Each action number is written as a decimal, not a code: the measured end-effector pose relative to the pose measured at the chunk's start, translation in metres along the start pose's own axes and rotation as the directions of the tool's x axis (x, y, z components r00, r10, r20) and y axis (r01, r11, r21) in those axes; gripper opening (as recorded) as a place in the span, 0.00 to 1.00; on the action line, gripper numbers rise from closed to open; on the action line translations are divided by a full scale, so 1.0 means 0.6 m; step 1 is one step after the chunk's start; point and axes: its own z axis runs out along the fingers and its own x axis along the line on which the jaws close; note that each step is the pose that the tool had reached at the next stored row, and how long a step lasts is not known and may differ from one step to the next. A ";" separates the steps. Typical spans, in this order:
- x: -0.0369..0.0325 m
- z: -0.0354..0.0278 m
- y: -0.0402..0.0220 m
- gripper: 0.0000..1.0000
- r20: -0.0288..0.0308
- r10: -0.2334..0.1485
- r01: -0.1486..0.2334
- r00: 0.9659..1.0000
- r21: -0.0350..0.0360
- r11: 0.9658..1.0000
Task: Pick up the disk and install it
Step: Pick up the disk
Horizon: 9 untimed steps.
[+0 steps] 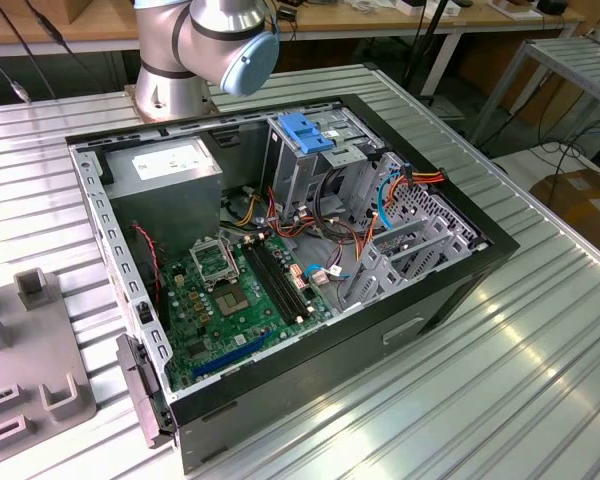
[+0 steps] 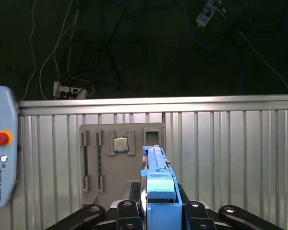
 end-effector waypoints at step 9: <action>0.000 -0.003 0.000 0.37 0.000 0.000 0.000 1.000 0.000 1.000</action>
